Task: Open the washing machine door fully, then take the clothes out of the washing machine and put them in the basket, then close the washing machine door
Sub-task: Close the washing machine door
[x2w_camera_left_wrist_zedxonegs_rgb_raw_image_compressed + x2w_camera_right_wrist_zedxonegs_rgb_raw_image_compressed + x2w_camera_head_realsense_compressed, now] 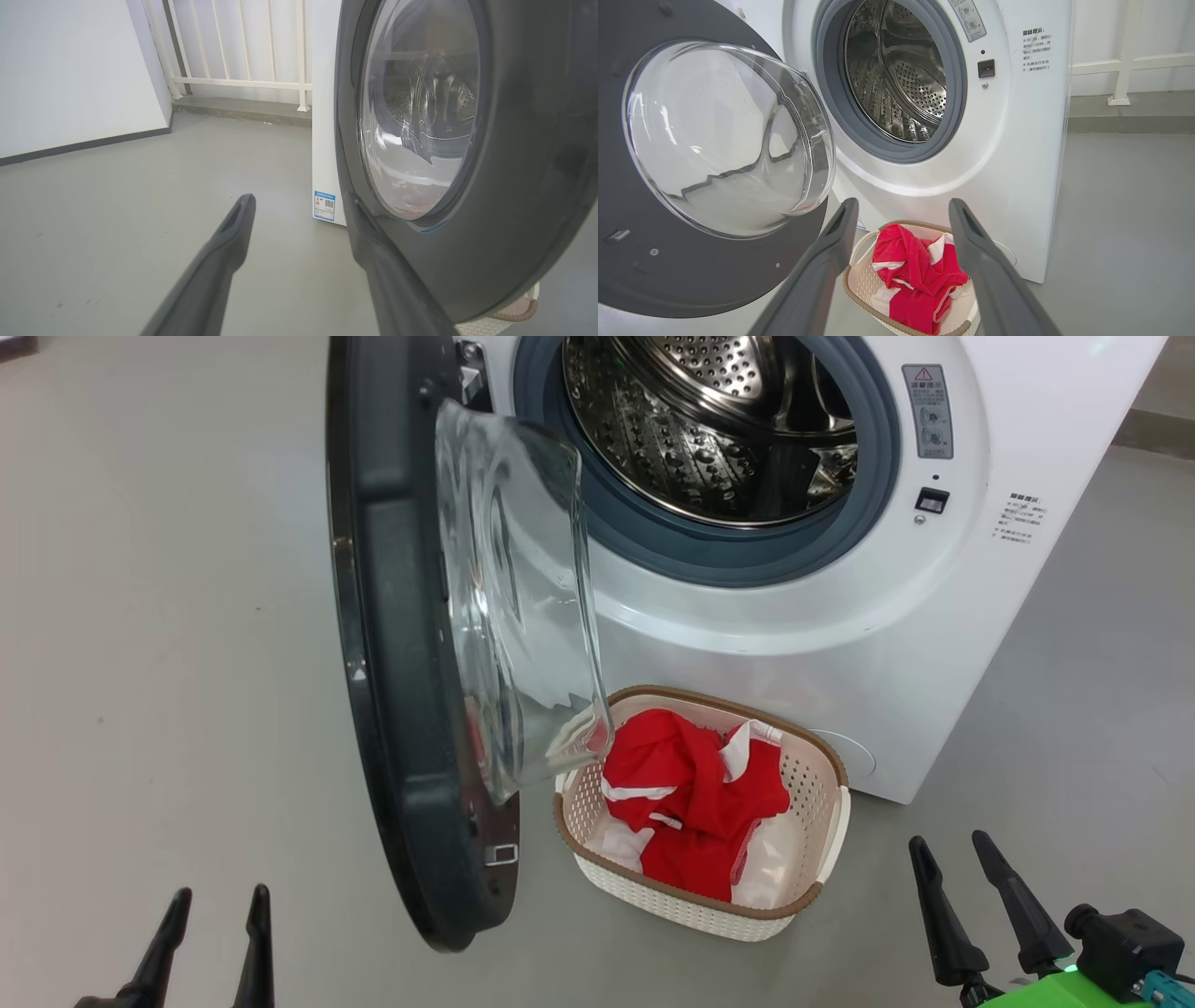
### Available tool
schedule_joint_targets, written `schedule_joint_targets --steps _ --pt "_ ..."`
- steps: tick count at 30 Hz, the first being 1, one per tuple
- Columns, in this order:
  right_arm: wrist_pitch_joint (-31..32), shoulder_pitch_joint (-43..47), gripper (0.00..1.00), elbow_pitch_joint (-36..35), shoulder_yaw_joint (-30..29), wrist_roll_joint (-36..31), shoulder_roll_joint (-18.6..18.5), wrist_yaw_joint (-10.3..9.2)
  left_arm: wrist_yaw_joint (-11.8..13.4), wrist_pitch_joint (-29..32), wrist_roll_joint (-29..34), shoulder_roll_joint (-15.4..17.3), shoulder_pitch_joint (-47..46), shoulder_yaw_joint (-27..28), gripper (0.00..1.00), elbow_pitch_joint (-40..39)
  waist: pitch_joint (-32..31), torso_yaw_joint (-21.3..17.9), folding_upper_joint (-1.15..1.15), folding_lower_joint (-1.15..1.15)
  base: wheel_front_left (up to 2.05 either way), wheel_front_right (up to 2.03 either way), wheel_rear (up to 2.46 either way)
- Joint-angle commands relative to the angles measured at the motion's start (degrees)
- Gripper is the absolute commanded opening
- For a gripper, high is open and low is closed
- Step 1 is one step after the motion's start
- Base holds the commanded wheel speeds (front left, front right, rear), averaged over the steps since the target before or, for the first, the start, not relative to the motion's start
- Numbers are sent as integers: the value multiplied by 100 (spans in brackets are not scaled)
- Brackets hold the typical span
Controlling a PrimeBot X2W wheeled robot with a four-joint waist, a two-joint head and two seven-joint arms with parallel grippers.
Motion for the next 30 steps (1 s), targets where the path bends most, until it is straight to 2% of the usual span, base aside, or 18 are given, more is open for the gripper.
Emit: schedule_joint_targets --steps 1,12,13,15,17,18,22,23,27,30 --pt "-37 -111 100 -125 93 -47 -62 37 -32 -69 63 96 -98 217 100 -117 0 1 0 0 0 0 0" --pt "-37 -87 100 -125 124 -44 -37 37 -32 -69 -188 88 -141 234 100 -261 -34 11 0 0 0 0 0" --pt "-37 -84 100 -123 127 -43 -34 37 -32 -69 -242 100 -157 228 93 -287 -36 12 0 0 0 0 0" --pt "-37 -80 100 -121 131 -40 -31 37 -32 -69 -407 114 -212 235 47 -349 -39 18 0 0 0 0 0" --pt "-37 -77 100 -114 138 -38 -28 37 -32 -69 -618 146 -275 227 27 -409 -46 18 0 0 0 0 0" --pt "-37 -77 100 -111 144 -37 -25 37 -32 -69 -751 165 -307 215 2 -443 -51 14 0 0 0 0 0" --pt "-37 -77 100 -98 176 -28 -7 37 -32 -69 -1447 321 -411 -2 0 -588 -72 -10 0 0 0 0 0" --pt "-37 -77 100 -98 176 -28 -7 37 -32 -69 -1447 321 -411 -2 0 -588 -72 -10 0 0 0 0 0" --pt "-37 -89 100 -93 222 -28 18 37 -32 -69 -2475 585 -478 -447 0 -703 -62 -62 0 0 0 0 0" --pt "-37 -95 100 -102 232 -31 25 37 -32 -69 -3187 899 -548 -866 0 -778 -17 -95 0 0 0 0 0"
